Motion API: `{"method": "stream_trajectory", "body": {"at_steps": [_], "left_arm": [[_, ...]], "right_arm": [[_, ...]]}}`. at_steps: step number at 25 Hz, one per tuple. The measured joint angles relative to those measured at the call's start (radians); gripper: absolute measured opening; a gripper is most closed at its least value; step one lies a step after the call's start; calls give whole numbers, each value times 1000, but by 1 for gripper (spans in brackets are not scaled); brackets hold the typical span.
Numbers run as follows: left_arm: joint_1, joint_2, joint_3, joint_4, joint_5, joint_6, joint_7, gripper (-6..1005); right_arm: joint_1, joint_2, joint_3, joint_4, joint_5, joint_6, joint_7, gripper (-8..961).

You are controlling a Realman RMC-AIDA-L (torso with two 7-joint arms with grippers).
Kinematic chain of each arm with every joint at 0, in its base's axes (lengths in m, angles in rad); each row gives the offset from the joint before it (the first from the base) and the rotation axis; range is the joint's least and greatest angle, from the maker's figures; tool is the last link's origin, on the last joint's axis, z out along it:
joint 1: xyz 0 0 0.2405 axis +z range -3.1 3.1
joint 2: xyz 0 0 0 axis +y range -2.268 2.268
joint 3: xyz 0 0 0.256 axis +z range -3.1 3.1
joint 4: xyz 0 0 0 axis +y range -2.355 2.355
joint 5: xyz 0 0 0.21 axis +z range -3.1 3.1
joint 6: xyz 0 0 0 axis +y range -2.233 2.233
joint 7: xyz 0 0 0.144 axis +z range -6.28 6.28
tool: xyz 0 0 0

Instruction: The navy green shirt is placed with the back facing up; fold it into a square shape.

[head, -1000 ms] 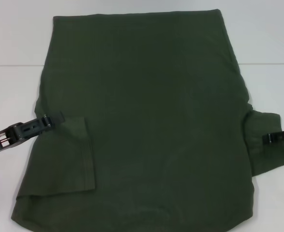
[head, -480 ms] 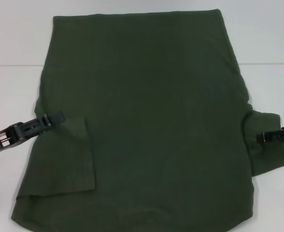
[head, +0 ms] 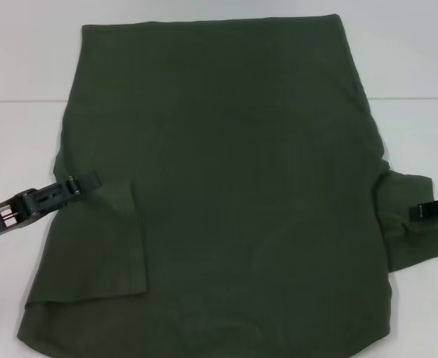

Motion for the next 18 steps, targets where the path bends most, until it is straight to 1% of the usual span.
{"method": "stream_trajectory", "body": {"at_steps": [4, 14, 18], "left_arm": [[0, -2, -1, 0, 0, 0, 0, 887], [11, -4, -1, 0, -31, 22, 0, 887], [19, -3, -1, 0, -47, 32, -1, 887]], "right_arm": [[0, 2, -1, 0, -9, 8, 4, 526], [-3, 0, 7, -3, -24, 9, 12, 65], [-12, -1, 8, -30, -25, 11, 26, 45]]}}
